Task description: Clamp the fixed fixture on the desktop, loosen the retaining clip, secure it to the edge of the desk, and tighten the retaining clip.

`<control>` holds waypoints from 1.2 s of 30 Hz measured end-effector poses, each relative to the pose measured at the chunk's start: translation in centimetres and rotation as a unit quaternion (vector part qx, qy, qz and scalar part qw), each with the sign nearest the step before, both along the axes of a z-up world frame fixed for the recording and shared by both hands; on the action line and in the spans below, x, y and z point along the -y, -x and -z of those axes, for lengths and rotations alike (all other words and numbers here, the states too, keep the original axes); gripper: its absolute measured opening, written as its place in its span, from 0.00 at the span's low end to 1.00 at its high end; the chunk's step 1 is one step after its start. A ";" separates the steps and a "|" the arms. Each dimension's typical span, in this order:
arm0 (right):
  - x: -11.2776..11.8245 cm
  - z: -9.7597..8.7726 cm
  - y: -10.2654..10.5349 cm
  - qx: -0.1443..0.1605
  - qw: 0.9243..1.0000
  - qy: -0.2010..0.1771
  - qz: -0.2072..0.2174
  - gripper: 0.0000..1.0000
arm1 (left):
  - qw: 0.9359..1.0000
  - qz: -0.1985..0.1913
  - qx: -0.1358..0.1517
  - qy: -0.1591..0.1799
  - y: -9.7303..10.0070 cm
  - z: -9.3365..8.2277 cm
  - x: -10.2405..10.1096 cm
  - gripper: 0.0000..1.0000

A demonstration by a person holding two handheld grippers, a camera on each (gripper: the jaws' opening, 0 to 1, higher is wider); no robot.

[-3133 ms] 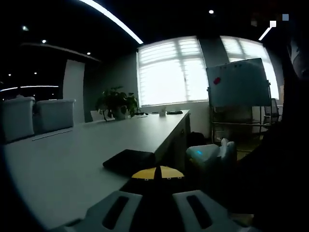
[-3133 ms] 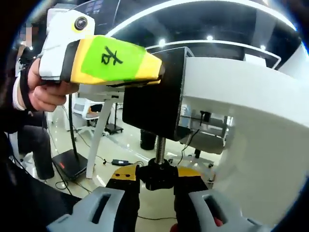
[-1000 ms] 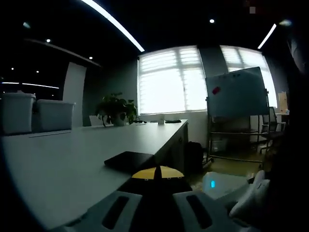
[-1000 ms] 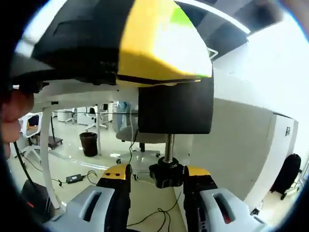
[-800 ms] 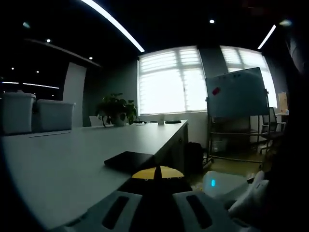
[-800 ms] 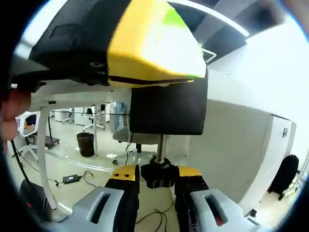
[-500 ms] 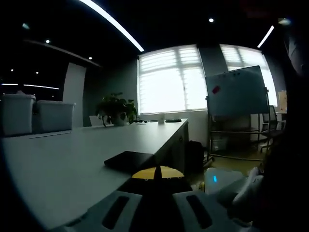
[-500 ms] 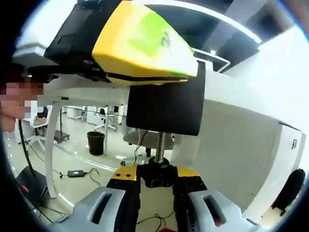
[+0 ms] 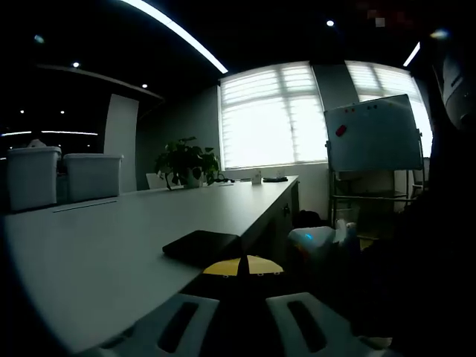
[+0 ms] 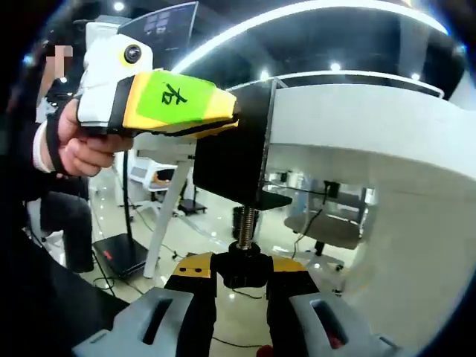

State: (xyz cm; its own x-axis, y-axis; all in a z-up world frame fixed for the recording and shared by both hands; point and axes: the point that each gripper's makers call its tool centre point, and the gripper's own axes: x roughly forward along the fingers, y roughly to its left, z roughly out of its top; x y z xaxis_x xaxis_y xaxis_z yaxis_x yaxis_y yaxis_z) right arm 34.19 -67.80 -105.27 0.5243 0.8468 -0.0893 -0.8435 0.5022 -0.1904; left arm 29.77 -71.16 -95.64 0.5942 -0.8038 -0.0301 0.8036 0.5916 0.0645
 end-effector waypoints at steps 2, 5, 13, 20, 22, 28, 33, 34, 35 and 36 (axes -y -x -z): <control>-0.2 0.0 0.4 -0.012 0.999 -0.008 -0.036 0.23 | 1.000 -0.004 -0.003 0.005 0.0 0.0 0.0 0.01; -0.6 0.0 0.7 -0.020 0.997 -0.021 -0.078 0.23 | 1.000 -0.009 -0.007 0.001 -0.1 0.0 0.1 0.01; -0.9 0.0 1.0 -0.012 0.991 -0.019 -0.132 0.23 | 1.000 -0.014 -0.013 -0.012 -0.2 0.2 0.2 0.01; -1.2 0.0 1.0 -0.001 0.992 -0.010 -0.124 0.24 | 1.000 -0.009 -0.013 -0.012 -0.1 0.3 0.0 0.01; -1.2 0.0 1.0 0.001 0.993 0.000 -0.117 0.24 | 1.000 -0.010 -0.014 -0.013 -0.1 0.3 0.0 0.01; -0.1 0.0 0.5 0.004 0.999 0.031 -0.014 0.26 | 1.000 -0.004 -0.010 0.003 0.1 0.2 0.0 0.01; 1.7 0.3 1.0 -0.018 0.994 0.005 0.103 0.29 | 1.000 0.007 -0.009 0.003 0.2 0.2 0.0 0.01; 2.1 0.6 1.0 -0.029 0.991 -0.001 0.133 0.29 | 1.000 0.010 -0.007 0.007 0.3 0.2 0.0 0.01; 2.2 0.8 1.3 -0.026 0.988 0.001 0.151 0.29 | 1.000 0.011 -0.008 0.018 0.3 0.0 -0.1 0.01; 2.1 1.1 1.7 -0.024 0.986 0.006 0.167 0.31 | 1.000 0.011 -0.004 0.026 0.3 0.0 -0.1 0.01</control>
